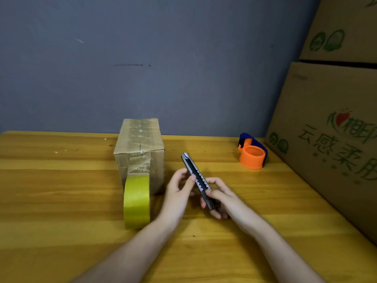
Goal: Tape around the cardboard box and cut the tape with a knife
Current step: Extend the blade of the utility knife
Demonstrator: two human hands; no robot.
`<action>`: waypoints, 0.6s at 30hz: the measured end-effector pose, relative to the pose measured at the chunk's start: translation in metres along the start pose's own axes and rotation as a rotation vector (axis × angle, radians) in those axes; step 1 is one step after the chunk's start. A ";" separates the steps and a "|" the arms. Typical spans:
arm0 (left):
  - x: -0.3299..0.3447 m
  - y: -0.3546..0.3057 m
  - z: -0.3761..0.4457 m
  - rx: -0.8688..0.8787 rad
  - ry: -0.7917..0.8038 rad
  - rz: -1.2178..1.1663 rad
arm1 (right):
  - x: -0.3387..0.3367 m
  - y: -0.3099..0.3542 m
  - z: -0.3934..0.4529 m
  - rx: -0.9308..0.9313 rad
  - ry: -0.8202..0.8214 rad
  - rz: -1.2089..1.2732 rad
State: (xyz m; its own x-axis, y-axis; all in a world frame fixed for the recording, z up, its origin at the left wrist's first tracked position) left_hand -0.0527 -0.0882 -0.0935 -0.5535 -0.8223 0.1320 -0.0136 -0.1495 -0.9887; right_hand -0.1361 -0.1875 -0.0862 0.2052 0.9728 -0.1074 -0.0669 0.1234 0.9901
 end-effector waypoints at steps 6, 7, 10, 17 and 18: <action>0.001 0.003 0.001 -0.035 -0.021 -0.093 | -0.001 -0.003 -0.003 0.011 0.173 0.196; 0.001 0.003 0.000 -0.037 -0.008 -0.111 | -0.001 -0.003 -0.002 0.001 0.171 0.194; 0.002 0.002 -0.002 -0.046 0.019 -0.113 | -0.004 0.001 -0.001 -0.057 0.126 0.098; 0.005 0.001 -0.004 -0.077 0.027 -0.103 | -0.012 0.005 -0.001 -0.137 -0.071 -0.202; 0.005 0.000 -0.005 -0.076 0.039 -0.090 | -0.013 0.005 -0.002 -0.139 -0.094 -0.246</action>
State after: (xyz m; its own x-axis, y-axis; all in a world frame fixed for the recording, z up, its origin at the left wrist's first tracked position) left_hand -0.0598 -0.0897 -0.0932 -0.5788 -0.7855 0.2190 -0.1272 -0.1783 -0.9757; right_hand -0.1409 -0.1991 -0.0800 0.3213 0.8886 -0.3274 -0.1360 0.3854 0.9127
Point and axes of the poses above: each hand's wrist, its own z-axis towards the middle knuckle, its own x-axis out of the palm, y = z × x, the point moved 4 cm from there along z, towards the middle knuckle, and after that the axes turned 8 degrees about -x, right-handed, at the moved point
